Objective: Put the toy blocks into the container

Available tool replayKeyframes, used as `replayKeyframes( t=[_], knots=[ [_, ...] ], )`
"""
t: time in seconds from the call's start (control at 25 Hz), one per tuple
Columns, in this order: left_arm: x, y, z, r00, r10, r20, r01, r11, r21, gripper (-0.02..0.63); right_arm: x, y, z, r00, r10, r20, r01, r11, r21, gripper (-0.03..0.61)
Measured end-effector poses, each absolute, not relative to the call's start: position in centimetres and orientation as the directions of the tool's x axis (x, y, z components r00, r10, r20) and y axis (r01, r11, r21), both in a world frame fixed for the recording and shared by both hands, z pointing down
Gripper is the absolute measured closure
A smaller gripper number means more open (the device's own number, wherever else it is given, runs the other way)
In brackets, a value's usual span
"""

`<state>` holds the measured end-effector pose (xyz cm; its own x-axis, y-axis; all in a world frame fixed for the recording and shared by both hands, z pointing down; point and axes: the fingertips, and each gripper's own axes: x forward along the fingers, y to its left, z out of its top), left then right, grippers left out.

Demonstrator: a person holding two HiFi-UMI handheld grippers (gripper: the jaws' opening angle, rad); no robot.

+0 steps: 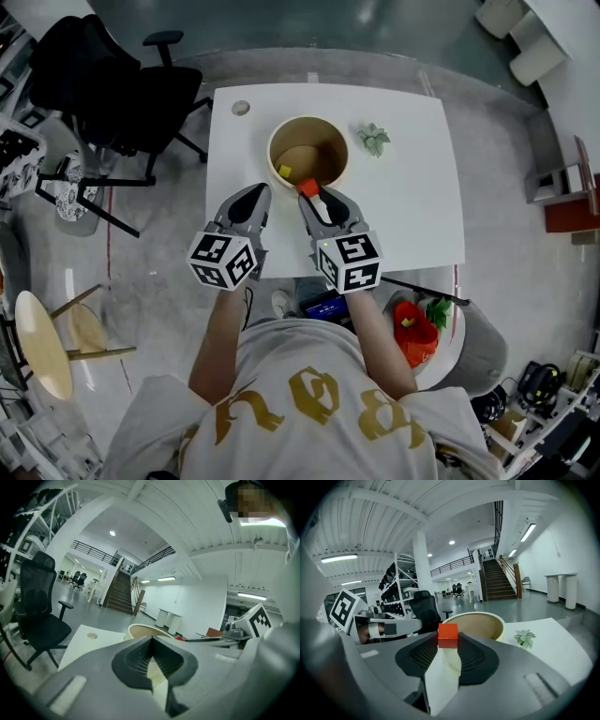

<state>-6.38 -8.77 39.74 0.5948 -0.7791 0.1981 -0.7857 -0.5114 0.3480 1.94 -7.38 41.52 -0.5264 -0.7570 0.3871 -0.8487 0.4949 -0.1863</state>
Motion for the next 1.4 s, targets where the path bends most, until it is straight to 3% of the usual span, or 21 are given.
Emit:
replayKeyframes(
  t=[1.4],
  knots=[
    [-6.0, -14.0, 41.7, 0.597, -0.780, 0.185, -0.759, -0.476, 0.444, 0.612, 3.7, -12.0, 43.2, -0.508, -0.749, 0.425, -0.855, 0.498, -0.146, 0.422]
  ],
)
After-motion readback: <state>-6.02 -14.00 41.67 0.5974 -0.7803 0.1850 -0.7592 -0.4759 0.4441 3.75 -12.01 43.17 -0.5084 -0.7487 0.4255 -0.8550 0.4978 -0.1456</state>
